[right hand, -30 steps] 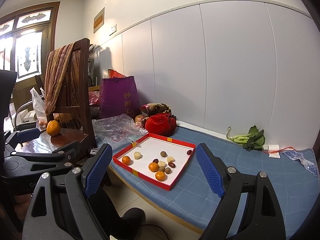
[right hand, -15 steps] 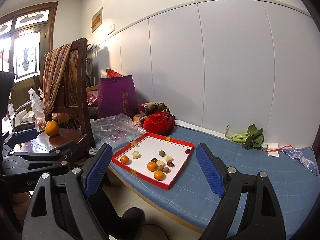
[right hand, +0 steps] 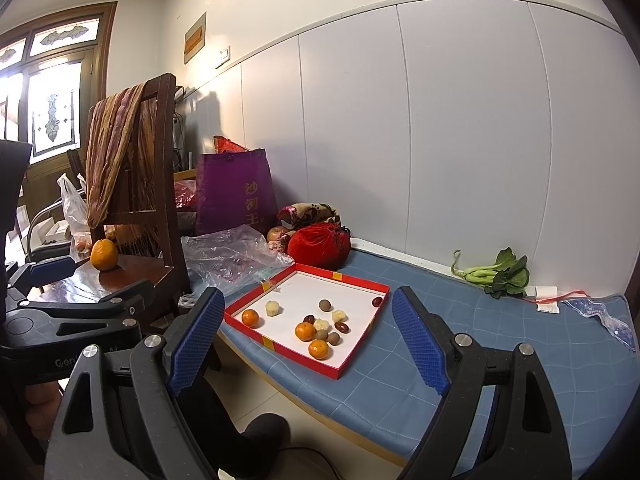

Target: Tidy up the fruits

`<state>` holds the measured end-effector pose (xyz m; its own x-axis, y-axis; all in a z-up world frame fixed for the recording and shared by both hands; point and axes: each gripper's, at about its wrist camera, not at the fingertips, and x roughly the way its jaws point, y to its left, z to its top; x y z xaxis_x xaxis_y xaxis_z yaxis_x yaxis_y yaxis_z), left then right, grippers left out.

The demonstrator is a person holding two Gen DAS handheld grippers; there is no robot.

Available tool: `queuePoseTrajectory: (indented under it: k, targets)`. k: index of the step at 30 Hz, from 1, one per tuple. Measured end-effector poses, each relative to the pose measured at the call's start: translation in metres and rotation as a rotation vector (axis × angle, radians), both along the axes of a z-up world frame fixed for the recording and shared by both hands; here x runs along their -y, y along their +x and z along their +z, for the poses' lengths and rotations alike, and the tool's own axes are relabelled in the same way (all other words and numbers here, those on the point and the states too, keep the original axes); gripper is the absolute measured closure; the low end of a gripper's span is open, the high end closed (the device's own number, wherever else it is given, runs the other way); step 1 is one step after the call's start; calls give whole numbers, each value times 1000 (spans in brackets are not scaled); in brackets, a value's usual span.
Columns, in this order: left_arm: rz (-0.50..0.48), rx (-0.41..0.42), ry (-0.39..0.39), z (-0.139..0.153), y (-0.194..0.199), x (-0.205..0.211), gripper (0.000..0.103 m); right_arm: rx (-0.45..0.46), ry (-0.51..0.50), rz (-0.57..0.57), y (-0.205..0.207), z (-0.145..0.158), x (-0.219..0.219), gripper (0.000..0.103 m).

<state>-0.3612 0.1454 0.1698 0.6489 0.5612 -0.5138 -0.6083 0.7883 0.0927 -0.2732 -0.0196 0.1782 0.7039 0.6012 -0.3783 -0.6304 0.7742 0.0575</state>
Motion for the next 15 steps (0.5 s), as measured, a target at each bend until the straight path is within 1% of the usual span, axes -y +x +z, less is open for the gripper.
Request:
queuePoseTrajectory:
  k: [4, 11, 15]
  targets:
    - [7, 21, -19, -1, -2, -2, 1, -1, 1, 2, -1, -1, -1, 16]
    - [8, 56, 5, 2, -3, 1, 1, 4, 0, -1, -1, -2, -2, 16]
    - [14, 60, 18, 2, -2, 2, 1, 7, 1, -4, -1, -2, -2, 16]
